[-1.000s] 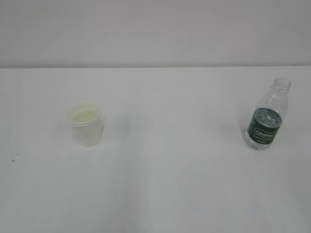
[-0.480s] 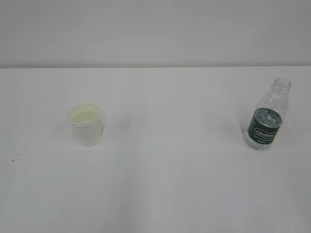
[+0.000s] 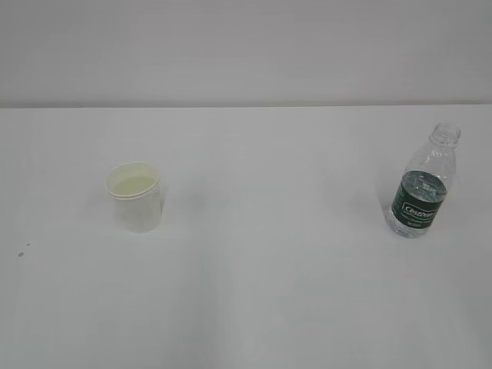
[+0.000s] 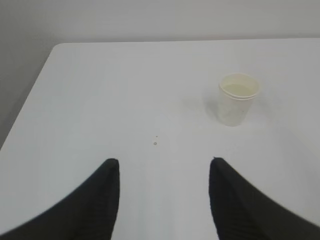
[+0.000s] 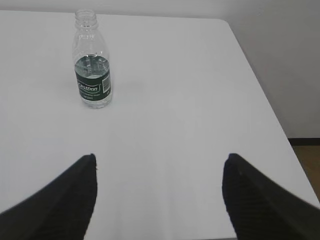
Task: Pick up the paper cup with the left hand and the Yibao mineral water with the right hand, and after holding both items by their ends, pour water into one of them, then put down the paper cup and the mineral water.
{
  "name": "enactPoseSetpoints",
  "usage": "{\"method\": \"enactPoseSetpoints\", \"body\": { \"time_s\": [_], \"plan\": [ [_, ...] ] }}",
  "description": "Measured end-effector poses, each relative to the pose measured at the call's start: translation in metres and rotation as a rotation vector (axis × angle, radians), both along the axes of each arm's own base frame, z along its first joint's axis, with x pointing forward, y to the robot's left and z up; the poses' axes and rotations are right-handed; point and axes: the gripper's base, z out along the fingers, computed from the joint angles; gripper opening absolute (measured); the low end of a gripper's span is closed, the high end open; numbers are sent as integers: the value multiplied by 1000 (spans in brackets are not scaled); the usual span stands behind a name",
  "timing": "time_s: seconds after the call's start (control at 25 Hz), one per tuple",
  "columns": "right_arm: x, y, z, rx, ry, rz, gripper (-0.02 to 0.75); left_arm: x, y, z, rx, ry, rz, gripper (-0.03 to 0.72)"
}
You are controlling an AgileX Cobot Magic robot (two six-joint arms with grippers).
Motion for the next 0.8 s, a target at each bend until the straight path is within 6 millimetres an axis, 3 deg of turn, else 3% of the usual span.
{"method": "enactPoseSetpoints", "body": {
  "time_s": [0.8],
  "plan": [
    [0, 0, 0, 1, 5, 0, 589, 0, 0, 0, 0, 0, 0, 403]
  ]
}}
